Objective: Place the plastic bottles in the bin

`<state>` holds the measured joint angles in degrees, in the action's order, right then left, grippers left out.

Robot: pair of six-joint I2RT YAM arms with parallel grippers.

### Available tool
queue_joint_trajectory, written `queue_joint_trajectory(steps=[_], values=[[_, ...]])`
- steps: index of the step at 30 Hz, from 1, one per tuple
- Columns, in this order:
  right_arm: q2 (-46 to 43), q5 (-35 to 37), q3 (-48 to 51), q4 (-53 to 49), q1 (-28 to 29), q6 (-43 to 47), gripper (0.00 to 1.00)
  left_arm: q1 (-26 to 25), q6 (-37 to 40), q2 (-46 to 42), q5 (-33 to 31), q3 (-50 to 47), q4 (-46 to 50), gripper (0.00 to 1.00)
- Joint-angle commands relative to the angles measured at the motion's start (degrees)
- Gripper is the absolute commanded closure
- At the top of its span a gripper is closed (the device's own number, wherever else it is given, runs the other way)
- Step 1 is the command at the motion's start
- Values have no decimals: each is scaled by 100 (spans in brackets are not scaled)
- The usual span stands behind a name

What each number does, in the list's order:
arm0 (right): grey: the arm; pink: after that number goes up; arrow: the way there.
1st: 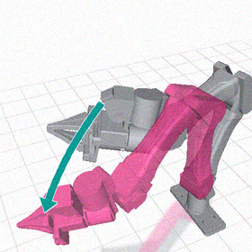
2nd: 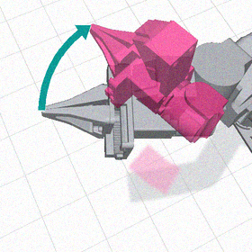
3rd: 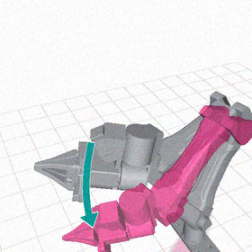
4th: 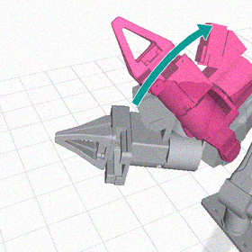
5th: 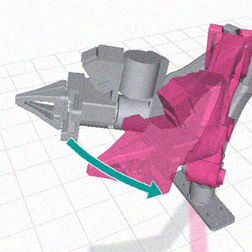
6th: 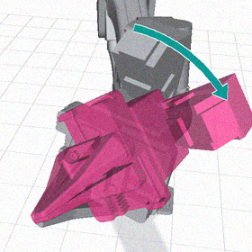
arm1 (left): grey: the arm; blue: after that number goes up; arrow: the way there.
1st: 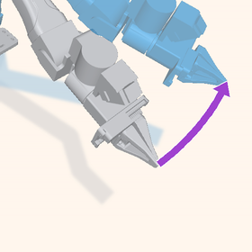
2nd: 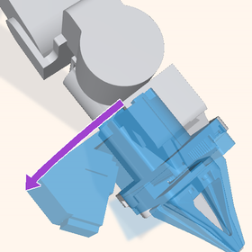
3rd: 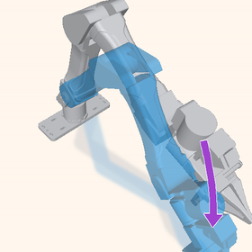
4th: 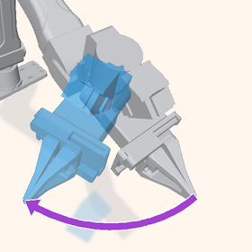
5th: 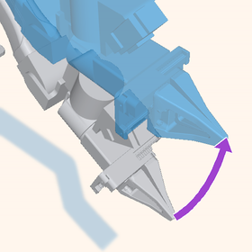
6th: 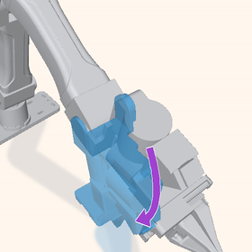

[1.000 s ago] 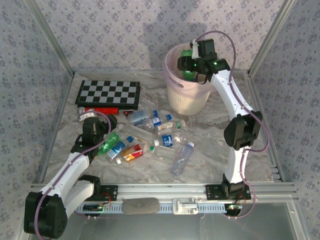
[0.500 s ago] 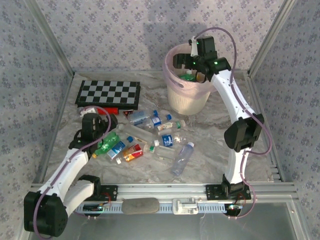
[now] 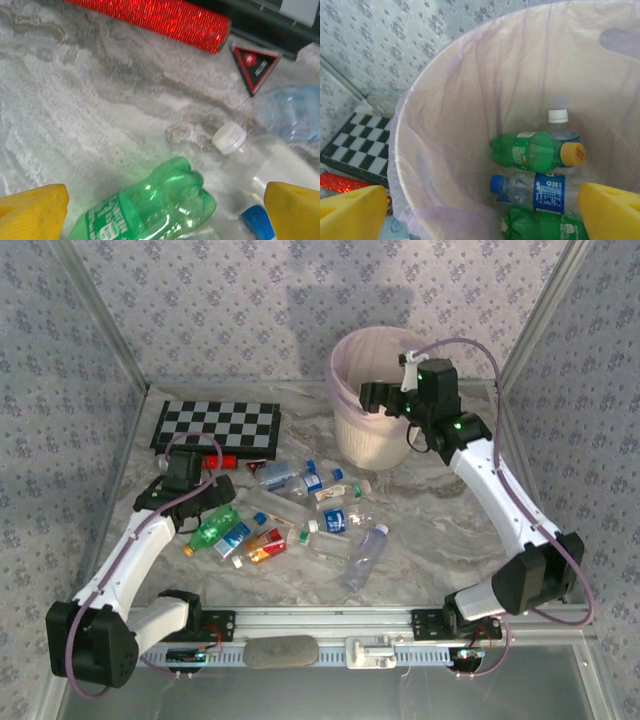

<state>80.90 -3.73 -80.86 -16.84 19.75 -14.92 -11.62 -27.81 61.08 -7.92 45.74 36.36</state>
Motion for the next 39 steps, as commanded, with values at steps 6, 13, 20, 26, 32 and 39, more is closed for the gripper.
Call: queue_joint_trajectory(steps=[6, 13, 20, 26, 32, 39], values=[[-870, 320, 1749, 671, -15, -814, 1, 28, 258, 627, 67, 111, 926, 0], [-1589, 843, 2504, 872, -6, -821, 1, 28, 654, 1023, 367, 287, 932, 0], [-1824, 863, 2613, 1080, -32, -697, 1, 20, 942, 1651, 191, 495, 1079, 0], [-1668, 725, 2619, 1024, -93, -697, 1, 15, 929, 1909, 203, 498, 1048, 0], [-1642, 715, 2699, 1022, -154, -675, 1, 19, 844, 2220, 52, 532, 1079, 0], [-1729, 724, 2751, 969, -285, -644, 1, 19, 859, 2535, 22, 533, 977, 13]])
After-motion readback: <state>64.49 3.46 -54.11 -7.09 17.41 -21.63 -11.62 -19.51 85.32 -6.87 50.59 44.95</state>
